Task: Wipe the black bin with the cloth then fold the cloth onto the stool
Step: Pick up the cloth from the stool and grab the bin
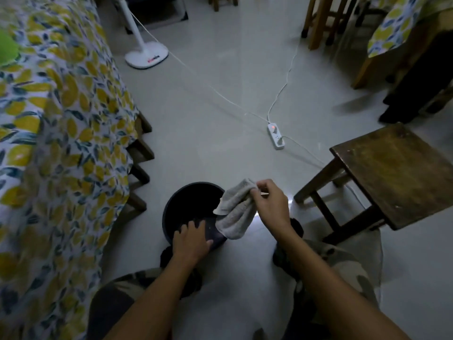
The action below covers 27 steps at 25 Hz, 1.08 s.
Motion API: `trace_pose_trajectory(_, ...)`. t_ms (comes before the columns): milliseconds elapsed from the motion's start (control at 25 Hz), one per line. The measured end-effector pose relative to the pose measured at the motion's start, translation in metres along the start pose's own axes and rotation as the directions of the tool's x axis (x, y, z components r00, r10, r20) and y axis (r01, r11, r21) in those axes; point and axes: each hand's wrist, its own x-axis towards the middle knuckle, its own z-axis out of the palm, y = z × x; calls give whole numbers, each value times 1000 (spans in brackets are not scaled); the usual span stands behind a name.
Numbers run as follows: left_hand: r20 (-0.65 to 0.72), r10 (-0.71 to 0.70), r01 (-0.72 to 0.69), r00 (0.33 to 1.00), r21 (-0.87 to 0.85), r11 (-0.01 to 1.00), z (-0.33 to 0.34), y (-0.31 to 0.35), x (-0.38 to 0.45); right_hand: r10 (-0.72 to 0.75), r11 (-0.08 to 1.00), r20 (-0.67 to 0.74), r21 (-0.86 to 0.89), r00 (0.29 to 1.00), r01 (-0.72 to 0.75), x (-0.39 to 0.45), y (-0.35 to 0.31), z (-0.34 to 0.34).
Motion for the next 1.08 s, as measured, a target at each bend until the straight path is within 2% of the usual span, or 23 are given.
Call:
trace_pose_trajectory(120, 106, 0, 2, 994, -13, 1000, 30, 8, 37, -24, 992, -17, 126, 1000, 26, 10, 16, 5)
trace_pose_trajectory(280, 213, 46, -27, 976, -93, 995, 66, 46, 94, -56, 998, -59, -7, 997, 55, 32, 59, -5)
trace_pose_trajectory(400, 257, 45, -16, 965, -114, 993, 90, 73, 126, -22, 999, -82, -46, 996, 18, 50, 82, -4)
trace_pose_trajectory(480, 226, 9, 31, 974, -173, 984, 95, 82, 135, 18, 999, -92, -26, 996, -20, 60, 84, -3)
trace_pose_trajectory(640, 60, -75, 92, 995, -374, 923, 69, 82, 142, 71, 997, -117, 23, 991, -69, 67, 81, -5)
trace_pose_trajectory(760, -41, -203, 140, 978, -591, 794, 32, 65, 148, 71, 997, -103, 7, 992, -71, 67, 75, -4)
trace_pose_trajectory(880, -46, -282, 147, 958, -765, 626, 9, 41, 154, 65, 998, -130, 10, 989, -64, 71, 68, -4)
trace_pose_trajectory(1040, 148, -314, 249, 938, -916, 313, 23, 23, 166, 68, 997, -143, -17, 987, -71, 74, 71, -3)
trace_pose_trajectory(1080, 197, -303, 281, 932, -923, 264, 28, 24, 169, 70, 997, -139, -25, 988, -74, 74, 73, -3)
